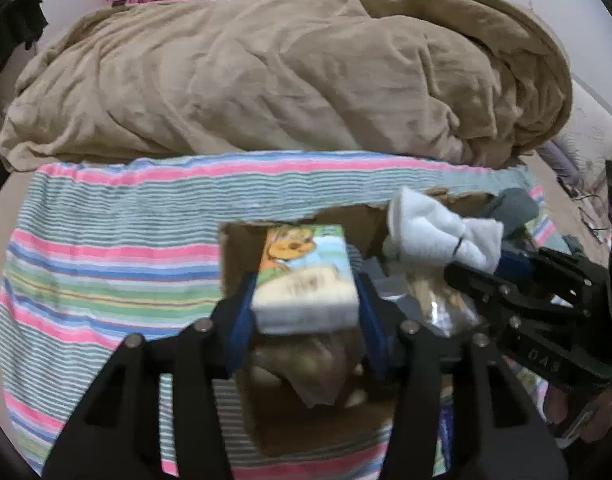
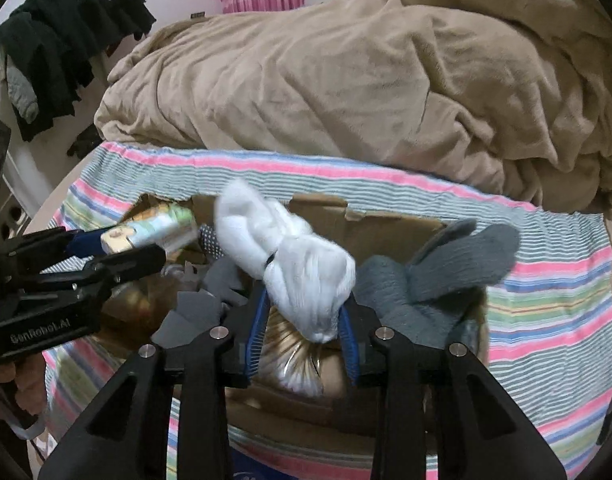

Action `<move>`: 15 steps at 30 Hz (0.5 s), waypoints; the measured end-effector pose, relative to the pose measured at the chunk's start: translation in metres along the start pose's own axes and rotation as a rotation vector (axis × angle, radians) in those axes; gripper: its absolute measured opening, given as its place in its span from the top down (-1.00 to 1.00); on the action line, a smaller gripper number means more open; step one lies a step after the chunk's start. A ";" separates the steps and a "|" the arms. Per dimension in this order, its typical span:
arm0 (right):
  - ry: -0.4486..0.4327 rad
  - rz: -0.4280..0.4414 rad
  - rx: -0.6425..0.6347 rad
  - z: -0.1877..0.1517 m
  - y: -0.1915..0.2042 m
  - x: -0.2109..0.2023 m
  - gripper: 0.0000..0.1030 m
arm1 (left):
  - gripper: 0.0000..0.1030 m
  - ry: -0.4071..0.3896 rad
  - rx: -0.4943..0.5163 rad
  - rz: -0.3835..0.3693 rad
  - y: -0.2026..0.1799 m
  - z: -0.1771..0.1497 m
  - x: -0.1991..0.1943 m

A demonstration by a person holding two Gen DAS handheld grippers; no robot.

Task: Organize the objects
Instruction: 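Grasp the cartoon tissue pack with the left tool while the right tool grasps the white socks, both into box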

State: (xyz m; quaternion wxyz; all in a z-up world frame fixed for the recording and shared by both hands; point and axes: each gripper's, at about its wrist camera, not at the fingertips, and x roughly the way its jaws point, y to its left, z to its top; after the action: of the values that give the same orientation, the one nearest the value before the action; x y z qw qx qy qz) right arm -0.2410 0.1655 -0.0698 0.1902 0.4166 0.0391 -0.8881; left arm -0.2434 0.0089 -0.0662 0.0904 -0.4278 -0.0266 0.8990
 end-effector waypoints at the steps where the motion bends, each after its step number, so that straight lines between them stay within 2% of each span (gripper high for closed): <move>1: 0.002 -0.002 -0.002 -0.001 0.001 0.001 0.28 | -0.10 -0.006 -0.007 -0.001 0.001 0.000 -0.002; 6: -0.007 0.002 0.014 -0.004 0.001 -0.004 -0.09 | -0.14 -0.019 -0.011 -0.007 0.002 -0.005 -0.017; 8: -0.014 0.001 0.028 -0.006 0.001 -0.010 -0.11 | -0.33 -0.029 -0.014 -0.003 0.002 -0.009 -0.027; 15: -0.029 0.015 0.049 -0.021 0.012 -0.041 -0.17 | -0.39 -0.057 -0.070 -0.018 0.011 -0.029 -0.068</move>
State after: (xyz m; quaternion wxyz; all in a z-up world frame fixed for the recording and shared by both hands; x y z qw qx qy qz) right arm -0.1975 0.1715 -0.0516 0.1872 0.4087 0.0116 -0.8932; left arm -0.1810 -0.0157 -0.0342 0.0828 -0.4047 -0.0646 0.9084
